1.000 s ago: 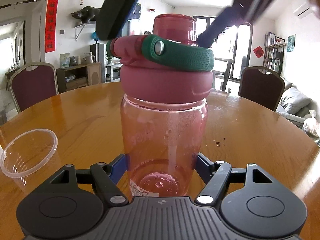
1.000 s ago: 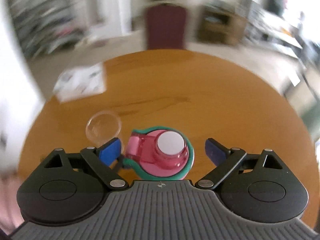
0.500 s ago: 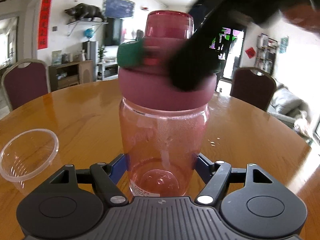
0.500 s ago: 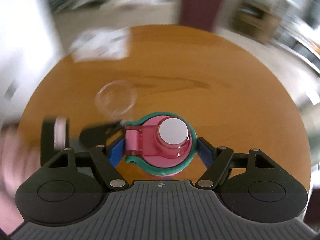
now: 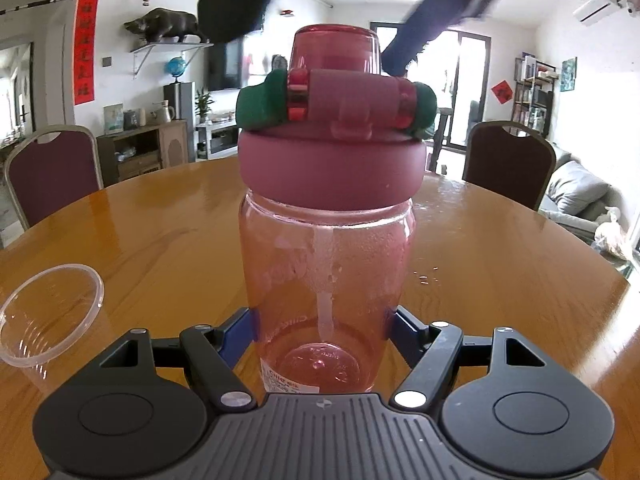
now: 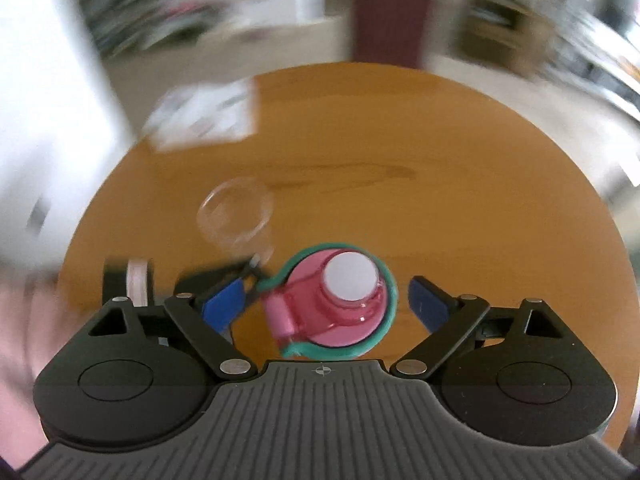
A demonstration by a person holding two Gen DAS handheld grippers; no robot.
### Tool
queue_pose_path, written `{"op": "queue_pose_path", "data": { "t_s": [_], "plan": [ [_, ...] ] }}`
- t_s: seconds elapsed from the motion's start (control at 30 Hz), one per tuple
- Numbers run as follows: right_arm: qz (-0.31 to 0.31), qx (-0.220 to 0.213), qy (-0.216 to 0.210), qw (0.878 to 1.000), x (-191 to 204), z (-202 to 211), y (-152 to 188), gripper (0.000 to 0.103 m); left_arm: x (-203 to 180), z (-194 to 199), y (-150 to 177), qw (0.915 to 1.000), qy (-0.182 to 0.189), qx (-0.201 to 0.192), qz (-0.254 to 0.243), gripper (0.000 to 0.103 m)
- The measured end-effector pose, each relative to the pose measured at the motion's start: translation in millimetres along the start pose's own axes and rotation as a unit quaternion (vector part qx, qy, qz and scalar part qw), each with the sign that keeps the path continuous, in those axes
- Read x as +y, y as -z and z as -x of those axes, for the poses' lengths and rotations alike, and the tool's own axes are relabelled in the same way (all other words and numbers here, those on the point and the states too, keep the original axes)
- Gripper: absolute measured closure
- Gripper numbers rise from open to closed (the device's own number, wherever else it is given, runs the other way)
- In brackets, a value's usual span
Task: Unscrew bottle cap and pour
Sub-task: 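Hold the bottle with the left tool while the right tool twists the cap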
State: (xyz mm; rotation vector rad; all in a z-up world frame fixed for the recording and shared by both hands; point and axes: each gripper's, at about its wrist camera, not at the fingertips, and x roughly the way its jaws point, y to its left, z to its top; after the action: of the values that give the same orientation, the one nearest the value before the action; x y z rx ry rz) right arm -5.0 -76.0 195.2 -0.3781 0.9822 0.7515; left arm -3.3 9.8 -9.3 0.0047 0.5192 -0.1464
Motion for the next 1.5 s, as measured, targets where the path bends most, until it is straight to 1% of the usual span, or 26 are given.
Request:
{"op": "queue_pose_path", "data": {
  "t_s": [0.07,0.1,0.17,0.27,0.3,0.33,0.4,0.47,0.53,0.6,0.67,0.73,0.77,0.83,0.97,1.0,1.03,1.07,1.1,1.13,1.2,1.23,1.27,1.37,1.43,1.5],
  "plan": [
    [-0.068,0.025,0.044,0.996,5.7,-3.1,-4.6,0.008,-1.1,0.3,-1.1,1.0000,-0.006,0.004,0.003,0.032],
    [-0.072,0.034,0.052,0.995,5.8,-7.7,-8.3,0.008,-1.6,0.6,-1.6,0.9999,-0.008,0.005,0.004,0.032],
    [-0.067,0.062,0.072,0.993,15.6,-18.5,-13.1,0.009,-2.4,1.4,-2.3,0.9999,-0.013,0.007,0.007,0.032],
    [-0.050,0.094,0.090,0.990,25.7,-26.8,-17.3,0.020,-2.6,1.4,-4.2,0.9998,-0.016,0.010,0.008,0.032],
    [-0.044,0.104,0.091,0.989,28.8,-28.1,-18.8,0.027,-1.9,1.7,-4.7,0.9998,-0.016,0.011,0.009,0.032],
    [-0.036,0.114,0.093,0.988,32.1,-29.4,-20.3,0.028,-0.9,2.2,-5.1,0.9998,-0.015,0.011,0.009,0.032],
    [-0.010,0.122,0.101,0.987,28.1,-16.1,-21.8,0.030,1.2,3.1,-5.6,0.9998,-0.011,0.011,0.009,0.032],
    [0.038,0.125,0.097,0.987,29.5,-17.0,-19.6,0.031,4.8,4.0,-5.0,0.9999,-0.002,0.006,0.012,0.032],
    [0.099,0.114,0.069,0.986,30.2,-15.8,-16.4,0.032,8.9,4.6,-3.9,0.9999,0.010,0.001,0.012,0.032],
    [0.170,0.093,0.023,0.981,16.8,3.3,-12.2,0.032,12.6,5.2,-2.3,0.9997,0.022,-0.003,0.007,0.032],
    [0.227,0.072,-0.020,0.971,5.4,8.1,-7.0,0.032,15.2,6.0,-0.4,0.9996,0.029,-0.006,0.001,0.032],
    [0.296,0.045,-0.058,0.952,-2.0,12.1,1.1,0.032,16.5,6.5,1.2,0.9993,0.037,-0.009,-0.005,0.032],
    [0.331,0.030,-0.078,0.940,-6.6,14.0,5.1,0.032,17.2,6.6,1.7,0.9992,0.039,-0.009,-0.006,0.032],
    [0.401,-0.009,-0.130,0.907,-24.4,15.2,11.6,0.032,20.3,7.6,3.0,0.9987,0.047,-0.011,-0.018,0.032],
    [0.448,-0.022,-0.159,0.880,-35.7,18.8,8.1,0.034,21.3,6.9,1.8,0.9987,0.048,-0.007,-0.018,0.032],
    [0.446,-0.024,-0.154,0.881,-32.8,21.9,5.8,0.035,19.9,7.3,2.2,0.9988,0.045,-0.006,-0.018,0.032],
    [0.427,-0.024,-0.152,0.891,-30.6,24.3,1.6,0.032,18.6,7.7,2.7,0.9990,0.042,-0.005,-0.018,0.032],
    [0.392,-0.028,-0.151,0.907,-28.8,28.4,-0.4,0.025,17.2,8.1,3.1,0.9991,0.039,-0.004,-0.018,0.032],
    [0.354,-0.037,-0.135,0.925,-26.4,32.1,0.9,0.007,15.9,8.5,3.6,0.9992,0.035,-0.003,-0.018,0.032],
    [0.314,-0.046,-0.119,0.941,-23.6,35.4,2.3,0.001,14.5,8.9,4.0,0.9993,0.032,-0.002,-0.019,0.032],
    [0.229,-0.065,-0.071,0.969,-14.9,35.6,8.2,0.003,12.4,10.2,4.6,0.9996,0.023,0.000,-0.015,0.032],
    [0.191,-0.066,-0.062,0.977,-11.9,32.3,10.8,0.004,11.6,10.8,4.9,0.9997,0.020,0.000,-0.014,0.032],
    [0.155,-0.067,-0.053,0.984,-9.4,29.1,13.1,0.004,11.2,11.1,4.9,0.9997,0.019,0.001,-0.014,0.032],
    [0.075,-0.057,-0.034,0.995,-4.8,17.8,16.5,0.008,9.3,11.4,4.3,0.9998,0.016,0.002,-0.013,0.032],
    [0.015,-0.042,-0.018,0.999,0.2,8.5,17.7,0.014,8.8,11.6,4.0,0.9998,0.013,0.003,-0.012,0.032],
    [0.010,-0.029,0.007,1.000,7.5,5.3,19.3,0.022,9.1,11.6,3.6,0.9998,0.013,0.004,-0.012,0.032]
  ]
}}
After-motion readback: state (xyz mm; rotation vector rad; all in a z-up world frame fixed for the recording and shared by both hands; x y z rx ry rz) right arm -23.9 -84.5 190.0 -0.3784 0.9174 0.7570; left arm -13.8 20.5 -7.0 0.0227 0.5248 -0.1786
